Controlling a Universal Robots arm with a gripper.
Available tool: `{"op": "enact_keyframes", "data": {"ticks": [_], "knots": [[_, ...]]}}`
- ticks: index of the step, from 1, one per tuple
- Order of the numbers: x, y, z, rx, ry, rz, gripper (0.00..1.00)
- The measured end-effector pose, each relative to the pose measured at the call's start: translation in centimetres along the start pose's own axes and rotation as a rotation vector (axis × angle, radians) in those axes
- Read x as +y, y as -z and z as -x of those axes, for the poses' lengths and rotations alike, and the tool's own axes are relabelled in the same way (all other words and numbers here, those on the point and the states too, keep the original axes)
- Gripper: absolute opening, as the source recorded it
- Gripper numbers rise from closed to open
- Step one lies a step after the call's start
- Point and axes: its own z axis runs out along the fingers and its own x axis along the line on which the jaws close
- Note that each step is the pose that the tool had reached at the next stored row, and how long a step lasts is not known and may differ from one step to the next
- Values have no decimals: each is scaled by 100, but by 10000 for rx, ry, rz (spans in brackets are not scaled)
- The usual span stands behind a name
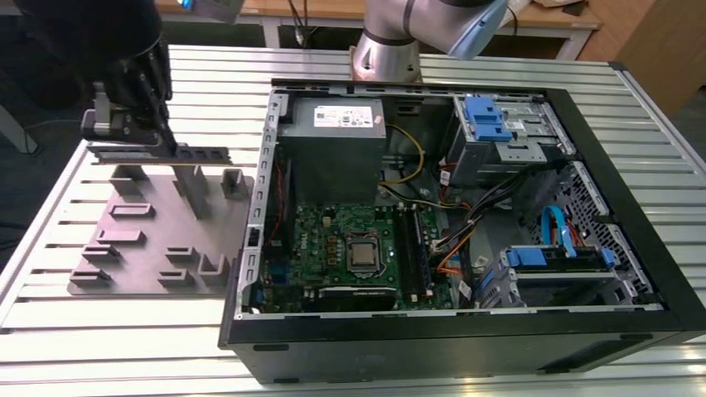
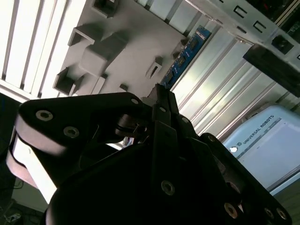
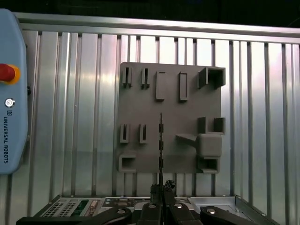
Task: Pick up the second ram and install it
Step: 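Pick up the second ram and move it above second insertion slot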
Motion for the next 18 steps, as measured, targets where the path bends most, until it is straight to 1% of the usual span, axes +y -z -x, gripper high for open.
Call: {"op": "enact_keyframes", "data": {"ticks": [3,8,18], "knots": [[-106,6,-1,1,-1,6,13],[-309,16,-2,0,-2,20,13],[-663,34,-4,1,-3,42,13]]}}
